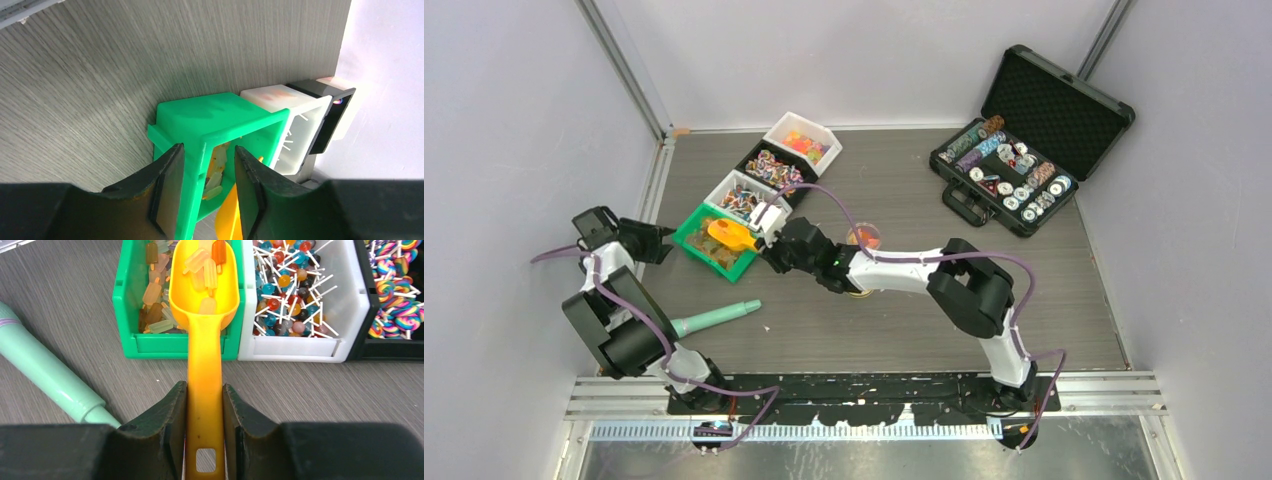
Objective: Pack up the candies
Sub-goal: Place the fake candies in the packing bottle.
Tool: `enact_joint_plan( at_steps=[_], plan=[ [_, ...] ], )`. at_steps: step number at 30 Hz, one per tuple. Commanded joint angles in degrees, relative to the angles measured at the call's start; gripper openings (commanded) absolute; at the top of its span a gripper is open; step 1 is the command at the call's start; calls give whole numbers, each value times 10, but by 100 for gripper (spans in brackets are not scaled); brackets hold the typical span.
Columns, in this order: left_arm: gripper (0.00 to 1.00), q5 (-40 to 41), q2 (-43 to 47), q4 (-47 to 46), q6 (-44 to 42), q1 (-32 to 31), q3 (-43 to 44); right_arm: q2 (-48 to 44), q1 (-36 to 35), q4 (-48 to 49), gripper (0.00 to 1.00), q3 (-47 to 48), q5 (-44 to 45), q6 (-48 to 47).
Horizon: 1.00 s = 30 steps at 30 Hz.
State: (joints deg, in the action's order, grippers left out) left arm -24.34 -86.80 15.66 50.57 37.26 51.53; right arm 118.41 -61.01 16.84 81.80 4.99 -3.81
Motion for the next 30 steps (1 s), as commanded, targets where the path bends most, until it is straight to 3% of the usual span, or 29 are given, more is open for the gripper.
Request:
enact_joint_plan(
  at_steps=[1,2,3,4,6,7,20,30],
  plan=[
    [44,8,39,5,-8,1,30,-71,4,73,0,-24,13,-6],
    [46,8,43,4,-7,1,29,-80,4,81,0,-35,10,-5],
    [55,7,46,3,-5,1,30,-90,5,88,0,-46,9,-4],
    [65,6,49,3,-5,1,32,-101,5,94,0,-56,9,-4],
    [97,6,56,3,-6,1,35,-124,7,97,0,-76,11,-7],
    [99,6,59,4,-6,1,37,-136,7,97,0,-85,14,-9],
    [100,-100,56,-61,-7,-7,68,-389,36,79,0,-255,78,-39],
    [100,-134,68,-73,-28,-31,94,-589,39,-82,0,-323,151,-71]
  ],
)
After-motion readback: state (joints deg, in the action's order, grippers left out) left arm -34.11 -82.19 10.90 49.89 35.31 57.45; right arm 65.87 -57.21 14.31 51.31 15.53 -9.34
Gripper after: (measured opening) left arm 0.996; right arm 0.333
